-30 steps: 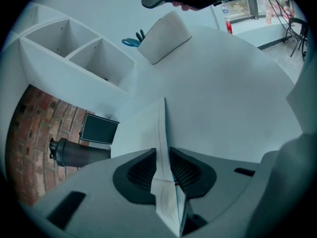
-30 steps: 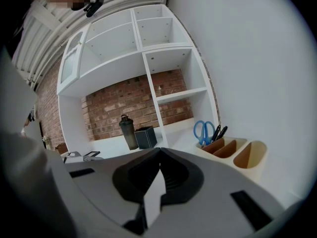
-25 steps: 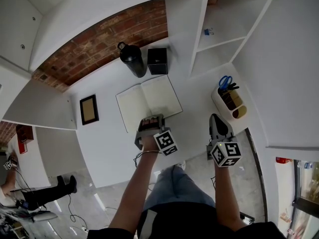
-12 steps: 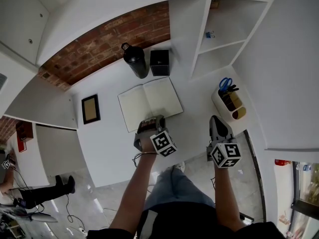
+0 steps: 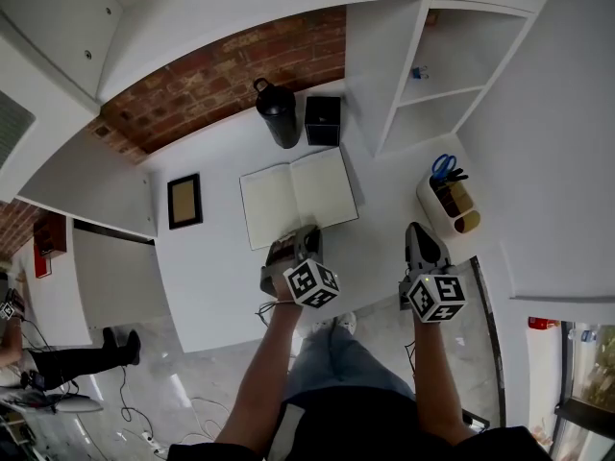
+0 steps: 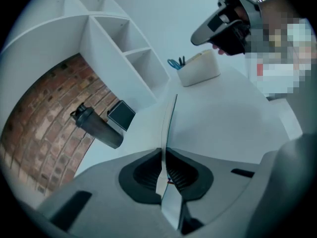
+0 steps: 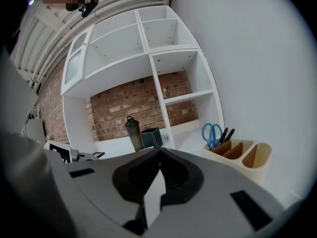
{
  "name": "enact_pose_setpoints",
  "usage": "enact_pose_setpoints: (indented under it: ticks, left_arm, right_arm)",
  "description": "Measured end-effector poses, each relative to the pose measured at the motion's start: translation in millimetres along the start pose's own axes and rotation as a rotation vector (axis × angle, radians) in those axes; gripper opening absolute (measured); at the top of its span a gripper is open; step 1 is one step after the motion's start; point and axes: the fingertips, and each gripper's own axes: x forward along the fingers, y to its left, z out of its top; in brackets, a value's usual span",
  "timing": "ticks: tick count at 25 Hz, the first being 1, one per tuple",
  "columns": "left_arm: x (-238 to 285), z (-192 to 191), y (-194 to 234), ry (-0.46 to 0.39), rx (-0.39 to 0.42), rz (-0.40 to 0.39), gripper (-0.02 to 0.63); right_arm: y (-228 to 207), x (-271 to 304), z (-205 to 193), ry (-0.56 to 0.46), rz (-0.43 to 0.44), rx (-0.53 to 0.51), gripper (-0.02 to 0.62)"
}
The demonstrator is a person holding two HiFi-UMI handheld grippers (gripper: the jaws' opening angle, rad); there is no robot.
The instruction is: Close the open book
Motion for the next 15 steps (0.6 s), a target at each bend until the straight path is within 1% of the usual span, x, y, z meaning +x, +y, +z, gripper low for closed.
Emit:
enact_pose_setpoints:
  ticks: [5,11,15]
  left_arm:
    - [-12,-5,10,-0.059,-0.236,0.033,0.028]
    - [-21,-19,18,-0.11,-0.547,0.043,0.025]
    - [-25,-33,21,-0.131,-0.692,0.037,0.023]
  right_arm:
    - [6,1,1,0.002,0.014,0.003,-0.002]
    - [15,3,0,0.007,0.031,0.002,-0.002]
    - [20,4,0,0.011,0.039,0.0,-0.002]
